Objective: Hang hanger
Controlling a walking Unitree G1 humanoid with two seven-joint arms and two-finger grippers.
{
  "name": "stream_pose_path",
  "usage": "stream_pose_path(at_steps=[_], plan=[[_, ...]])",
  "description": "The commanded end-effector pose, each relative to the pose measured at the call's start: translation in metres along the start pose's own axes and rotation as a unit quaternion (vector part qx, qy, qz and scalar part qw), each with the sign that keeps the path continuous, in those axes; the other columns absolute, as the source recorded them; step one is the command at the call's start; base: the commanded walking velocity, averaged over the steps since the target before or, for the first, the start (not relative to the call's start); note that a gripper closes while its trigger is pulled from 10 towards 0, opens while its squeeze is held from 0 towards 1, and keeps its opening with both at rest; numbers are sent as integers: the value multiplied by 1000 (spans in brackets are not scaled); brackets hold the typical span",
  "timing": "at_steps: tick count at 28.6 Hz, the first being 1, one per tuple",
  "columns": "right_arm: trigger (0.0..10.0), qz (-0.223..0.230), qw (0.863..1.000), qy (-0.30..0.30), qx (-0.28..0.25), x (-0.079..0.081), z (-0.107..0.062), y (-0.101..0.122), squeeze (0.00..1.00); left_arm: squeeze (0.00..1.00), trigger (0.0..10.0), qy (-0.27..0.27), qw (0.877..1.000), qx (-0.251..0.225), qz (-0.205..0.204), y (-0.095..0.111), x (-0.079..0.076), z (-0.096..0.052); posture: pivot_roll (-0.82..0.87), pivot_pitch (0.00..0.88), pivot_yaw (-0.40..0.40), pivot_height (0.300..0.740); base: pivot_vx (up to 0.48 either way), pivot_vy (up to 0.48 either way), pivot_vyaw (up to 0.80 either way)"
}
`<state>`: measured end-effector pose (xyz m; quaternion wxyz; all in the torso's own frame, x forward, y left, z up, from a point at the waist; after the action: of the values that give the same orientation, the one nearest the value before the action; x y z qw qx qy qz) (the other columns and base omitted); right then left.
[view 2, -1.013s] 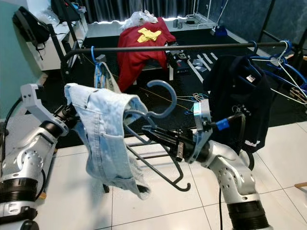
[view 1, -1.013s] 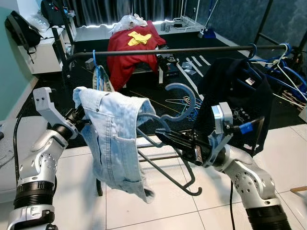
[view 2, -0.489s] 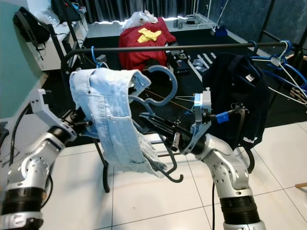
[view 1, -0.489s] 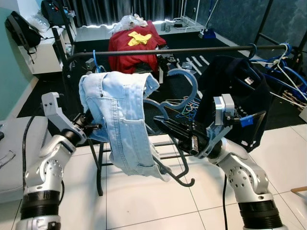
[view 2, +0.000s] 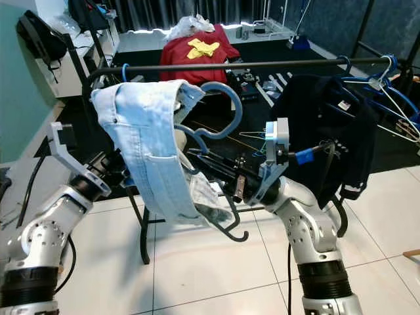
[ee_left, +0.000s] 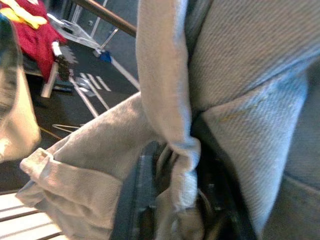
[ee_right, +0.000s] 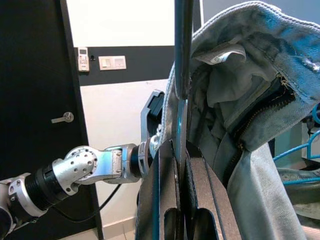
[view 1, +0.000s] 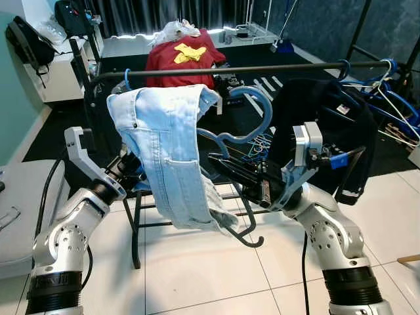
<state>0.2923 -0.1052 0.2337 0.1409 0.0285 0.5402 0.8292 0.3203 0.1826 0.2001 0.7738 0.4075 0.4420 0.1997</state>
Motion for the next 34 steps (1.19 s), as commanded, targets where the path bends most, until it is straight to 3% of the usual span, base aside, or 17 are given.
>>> stream_pose_path(at_steps=[1,4,5,7,11,13,16,17,22,23,27,29,30,31,33,34], plan=[[0,-40,998,37,-37,4,14,18,0,1000,10000,-21,999,39,7,-14,-7,3,-22,62,31,740,0,0,0],[0,-40,998,36,-35,4,14,17,0,1000,10000,-23,998,41,31,-14,-8,3,-22,62,32,740,0,0,0],[0,-40,998,35,-33,3,13,16,0,0,10000,-17,998,32,52,-11,-7,3,-23,62,34,740,0,0,0],[0,-40,998,30,-29,3,12,14,0,0,10000,-4,996,9,86,-3,-1,1,-24,62,34,740,0,0,0],[0,-41,998,26,-28,2,10,14,0,0,10000,12,994,-1,106,2,5,-2,-25,63,35,740,0,0,0],[0,-43,999,14,-28,-1,7,14,0,0,10000,58,988,3,144,8,24,-12,-23,64,35,740,0,0,0],[0,-44,999,10,-28,-2,6,14,0,0,10000,74,986,5,150,10,31,-17,-23,64,35,740,0,0,0],[0,-45,999,6,-27,-3,4,15,0,1000,10000,65,987,14,147,10,32,-21,-21,66,33,740,0,0,0],[0,-47,998,0,-30,-6,2,16,0,1000,10000,69,987,11,148,12,32,-26,-18,67,32,740,0,0,0],[0,-49,998,-2,-31,-7,2,17,0,0,10000,91,985,-6,149,16,36,-28,-20,66,31,740,0,0,0],[0,-51,998,-5,-31,-8,0,19,0,0,10000,132,978,-30,157,23,46,-33,-22,65,29,740,0,0,0],[0,-54,998,-10,-32,-9,-3,21,0,0,10000,202,962,-65,170,34,64,-43,-22,64,29,740,0,0,0],[0,-54,998,-10,-32,-9,-3,21,0,0,10000,202,962,-65,170,34,64,-43,-22,64,29,740,0,0,0],[0,-55,998,-11,-32,-10,-3,21,0,0,10000,231,953,-79,180,40,71,-48,-22,64,29,740,0,0,0],[0,-55,998,-11,-32,-10,-3,21,0,0,10000,231,953,-79,180,40,71,-48,-22,64,29,740,0,0,0],[0,-56,998,-13,-32,-11,-4,22,0,0,10000,246,945,-91,194,46,76,-53,-20,62,27,740,0,0,0]])
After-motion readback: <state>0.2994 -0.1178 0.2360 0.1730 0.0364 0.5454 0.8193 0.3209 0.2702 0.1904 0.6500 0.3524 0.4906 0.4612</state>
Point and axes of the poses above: a point about 5 cm out from each wrist's last joint towards the gripper, its own z axis pointing out of the wrist towards the gripper, its own y axis along the axis of the wrist's last joint, x = y × z, the point moved 1 cm from there along z, pointing out of the wrist towards the gripper, and after that the axes turned 6 degrees about -z, right-handed, at the moved point
